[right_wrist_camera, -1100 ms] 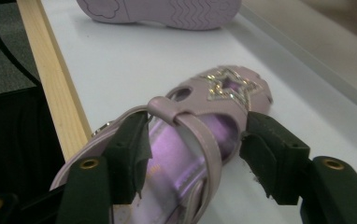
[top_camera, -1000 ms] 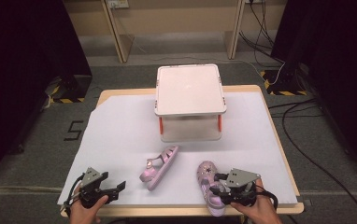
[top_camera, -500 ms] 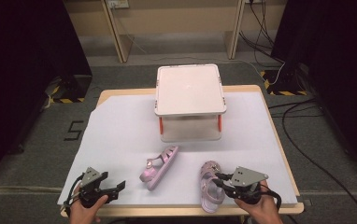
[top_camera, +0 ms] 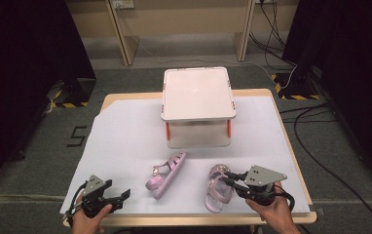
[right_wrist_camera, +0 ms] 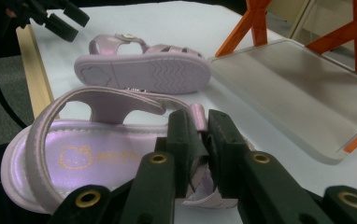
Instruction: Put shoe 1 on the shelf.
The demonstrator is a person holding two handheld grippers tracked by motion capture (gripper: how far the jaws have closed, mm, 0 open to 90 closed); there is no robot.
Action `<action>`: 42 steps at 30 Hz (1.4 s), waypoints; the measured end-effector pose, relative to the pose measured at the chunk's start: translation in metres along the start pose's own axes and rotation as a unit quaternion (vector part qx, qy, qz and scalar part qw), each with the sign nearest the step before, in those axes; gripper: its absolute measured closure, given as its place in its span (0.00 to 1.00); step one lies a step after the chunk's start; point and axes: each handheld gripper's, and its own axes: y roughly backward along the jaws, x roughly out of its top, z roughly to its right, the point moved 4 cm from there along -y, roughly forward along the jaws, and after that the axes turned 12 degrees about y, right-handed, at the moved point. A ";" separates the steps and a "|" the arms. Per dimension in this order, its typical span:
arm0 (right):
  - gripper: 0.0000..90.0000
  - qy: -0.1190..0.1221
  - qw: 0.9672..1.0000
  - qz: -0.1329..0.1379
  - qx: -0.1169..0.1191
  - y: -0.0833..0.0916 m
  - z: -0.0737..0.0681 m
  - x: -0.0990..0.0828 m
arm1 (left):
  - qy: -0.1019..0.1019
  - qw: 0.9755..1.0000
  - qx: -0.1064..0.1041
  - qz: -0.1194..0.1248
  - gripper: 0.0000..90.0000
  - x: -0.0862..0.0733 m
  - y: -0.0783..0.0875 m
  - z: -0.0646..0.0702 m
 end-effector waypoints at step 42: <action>0.90 0.032 0.998 0.062 0.005 -0.008 0.061 0.116 | 0.002 1.000 0.001 0.001 0.17 -0.001 0.000 0.000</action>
